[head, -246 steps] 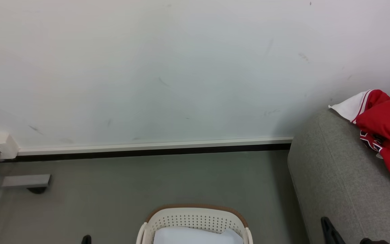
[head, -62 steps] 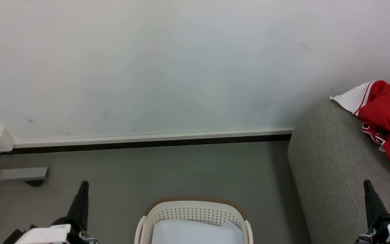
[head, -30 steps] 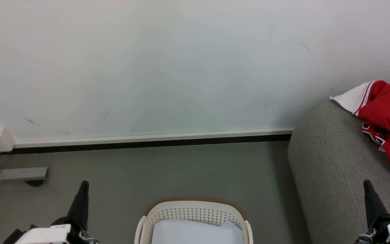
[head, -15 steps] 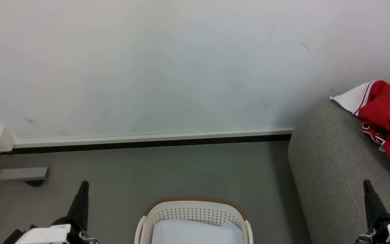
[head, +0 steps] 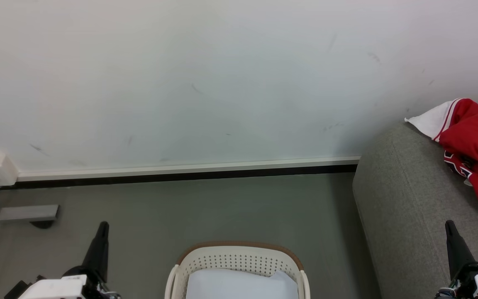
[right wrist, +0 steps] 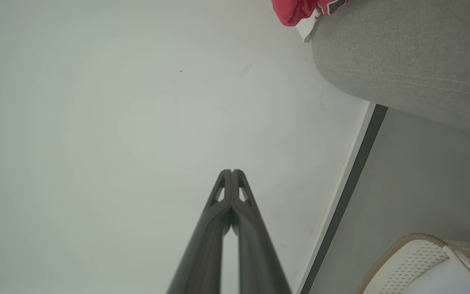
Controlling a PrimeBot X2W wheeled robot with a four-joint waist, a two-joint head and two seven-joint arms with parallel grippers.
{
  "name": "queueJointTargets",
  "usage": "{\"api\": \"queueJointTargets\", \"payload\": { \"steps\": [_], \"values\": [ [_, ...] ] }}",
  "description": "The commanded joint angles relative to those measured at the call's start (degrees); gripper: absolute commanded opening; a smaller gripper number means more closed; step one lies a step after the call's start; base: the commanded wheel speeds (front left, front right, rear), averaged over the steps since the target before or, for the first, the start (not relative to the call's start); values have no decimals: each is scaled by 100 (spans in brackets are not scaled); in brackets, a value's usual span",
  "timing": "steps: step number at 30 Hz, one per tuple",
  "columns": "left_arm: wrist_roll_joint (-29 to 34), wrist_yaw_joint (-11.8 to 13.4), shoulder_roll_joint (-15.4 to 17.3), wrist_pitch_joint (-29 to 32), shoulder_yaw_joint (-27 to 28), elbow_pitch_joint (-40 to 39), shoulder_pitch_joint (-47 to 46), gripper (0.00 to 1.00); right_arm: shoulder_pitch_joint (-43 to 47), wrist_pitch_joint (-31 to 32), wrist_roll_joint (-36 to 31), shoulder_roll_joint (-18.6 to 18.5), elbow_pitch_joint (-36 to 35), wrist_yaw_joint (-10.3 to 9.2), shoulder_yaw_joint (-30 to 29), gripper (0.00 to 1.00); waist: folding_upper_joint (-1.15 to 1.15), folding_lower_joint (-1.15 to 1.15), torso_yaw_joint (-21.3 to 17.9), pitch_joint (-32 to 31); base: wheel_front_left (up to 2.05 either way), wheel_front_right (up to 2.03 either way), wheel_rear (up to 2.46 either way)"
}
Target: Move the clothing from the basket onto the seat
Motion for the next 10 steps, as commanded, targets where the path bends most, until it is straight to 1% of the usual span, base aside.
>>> {"api": "queueJointTargets", "payload": {
  "steps": [1, 10],
  "values": [
    [-84, 6, 39, 20, 5, -14, -39, 0, -67, -4, -46, 0, -4, -12, -24, 0, 0, 0, 0, 0, 0, 0, 0],
    [-84, 6, 39, 20, 7, -14, -39, 0, -68, 1, -45, 4, -4, -12, -28, 0, 0, 0, 0, 0, 0, 0, 0]
  ]
}}
